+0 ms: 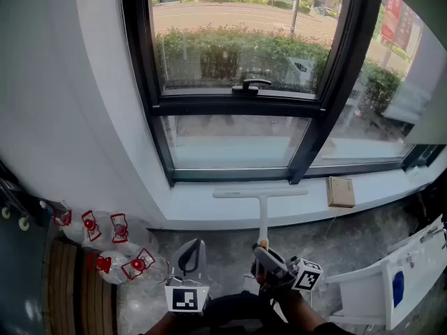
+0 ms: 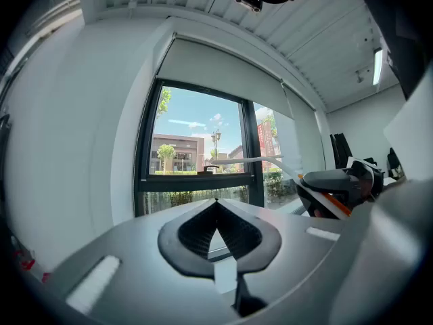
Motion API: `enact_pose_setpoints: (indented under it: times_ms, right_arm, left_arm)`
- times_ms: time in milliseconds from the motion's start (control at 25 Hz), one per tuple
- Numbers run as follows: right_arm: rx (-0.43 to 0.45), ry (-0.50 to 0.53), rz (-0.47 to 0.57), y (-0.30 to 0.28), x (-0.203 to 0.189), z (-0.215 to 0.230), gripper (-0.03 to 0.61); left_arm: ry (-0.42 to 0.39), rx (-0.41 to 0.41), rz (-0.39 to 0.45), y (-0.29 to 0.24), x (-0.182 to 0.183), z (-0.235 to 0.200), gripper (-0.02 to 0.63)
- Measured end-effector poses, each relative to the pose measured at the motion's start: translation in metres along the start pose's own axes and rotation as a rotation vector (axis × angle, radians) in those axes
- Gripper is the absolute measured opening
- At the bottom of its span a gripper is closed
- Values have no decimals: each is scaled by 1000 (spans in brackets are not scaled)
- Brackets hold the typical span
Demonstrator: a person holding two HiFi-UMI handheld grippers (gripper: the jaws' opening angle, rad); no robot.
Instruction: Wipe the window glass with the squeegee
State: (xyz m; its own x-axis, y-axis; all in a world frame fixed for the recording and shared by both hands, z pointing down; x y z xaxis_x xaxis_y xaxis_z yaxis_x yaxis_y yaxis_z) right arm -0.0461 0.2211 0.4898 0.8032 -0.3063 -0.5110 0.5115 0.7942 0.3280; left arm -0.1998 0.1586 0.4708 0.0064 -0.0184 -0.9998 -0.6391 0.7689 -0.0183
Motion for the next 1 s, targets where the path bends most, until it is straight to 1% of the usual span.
enact_pose_setpoints:
  times_ms: [120, 400, 600, 680, 840, 1000]
  right_arm:
    - [1, 1, 0, -1, 1, 1, 38]
    - [5, 19, -3, -10, -3, -2, 38]
    - [8, 13, 2, -17, -10, -7, 38]
    - [17, -1, 8, -23, -14, -11, 38]
    - [-2, -1, 9, -29, -25, -7, 39]
    - [2, -18, 8, -45, -38, -12, 39]
  left_arm:
    - [-11, -5, -7, -2, -1, -1, 17]
    - [8, -3, -8, -1, -4, -10, 17]
    - [3, -15, -2, 3, -5, -19, 17]
    - [6, -18, 2, 5, -6, -24, 17]
    - [26, -19, -9, 12, -12, -38, 17]
    - [35, -17, -6, 19, -16, -56, 17]
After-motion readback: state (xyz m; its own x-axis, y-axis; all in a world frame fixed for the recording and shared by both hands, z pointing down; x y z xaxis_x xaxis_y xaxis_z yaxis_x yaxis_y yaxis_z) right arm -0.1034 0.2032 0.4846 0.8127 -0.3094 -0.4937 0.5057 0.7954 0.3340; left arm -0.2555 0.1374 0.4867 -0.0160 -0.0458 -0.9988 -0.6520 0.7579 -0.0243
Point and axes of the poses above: the fingertips, and each gripper's own axes: y backward along the fingers, z to its right, x out of its top, the point moved 2 cm from there along y, backward along the fingers
